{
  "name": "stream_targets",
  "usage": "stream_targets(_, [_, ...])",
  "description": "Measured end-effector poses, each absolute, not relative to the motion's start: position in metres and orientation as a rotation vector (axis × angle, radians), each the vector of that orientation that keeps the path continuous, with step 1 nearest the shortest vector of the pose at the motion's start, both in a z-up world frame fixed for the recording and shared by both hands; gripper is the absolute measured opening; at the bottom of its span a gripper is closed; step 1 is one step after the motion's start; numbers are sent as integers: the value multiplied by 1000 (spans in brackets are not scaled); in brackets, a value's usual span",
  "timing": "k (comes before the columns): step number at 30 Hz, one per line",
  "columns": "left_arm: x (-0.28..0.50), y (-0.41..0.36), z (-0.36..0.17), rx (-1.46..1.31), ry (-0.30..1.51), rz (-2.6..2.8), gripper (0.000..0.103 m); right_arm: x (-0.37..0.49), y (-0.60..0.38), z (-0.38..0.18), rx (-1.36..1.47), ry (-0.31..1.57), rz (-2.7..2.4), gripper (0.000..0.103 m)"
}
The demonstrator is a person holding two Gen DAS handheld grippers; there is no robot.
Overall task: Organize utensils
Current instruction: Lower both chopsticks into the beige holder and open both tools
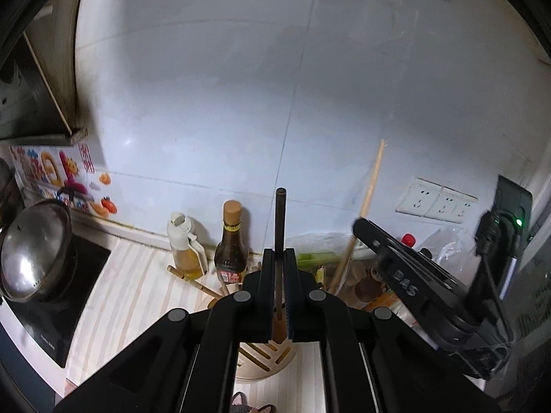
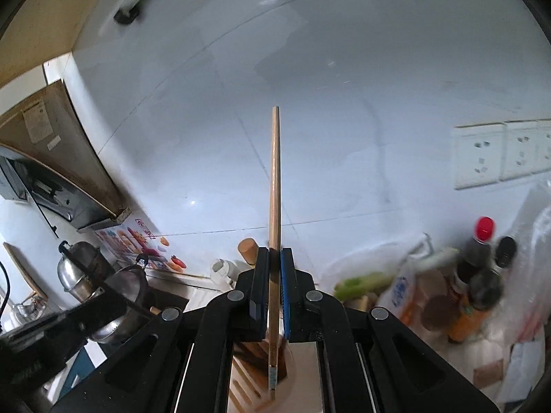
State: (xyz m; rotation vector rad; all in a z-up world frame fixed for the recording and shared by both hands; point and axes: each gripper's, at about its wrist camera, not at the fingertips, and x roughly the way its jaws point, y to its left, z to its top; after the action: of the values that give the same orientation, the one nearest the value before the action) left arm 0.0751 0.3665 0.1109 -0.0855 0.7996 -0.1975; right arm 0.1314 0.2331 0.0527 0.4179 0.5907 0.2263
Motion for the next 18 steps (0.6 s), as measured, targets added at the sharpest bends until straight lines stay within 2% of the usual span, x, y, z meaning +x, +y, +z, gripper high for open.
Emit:
stream_targets(13, [85,370,73,-98,929,-208,3,156,263,3,354,614,248,6])
stream_targets(18, [81,370,70,-92,951,-170,7,149,259,-7,351,683,297,7])
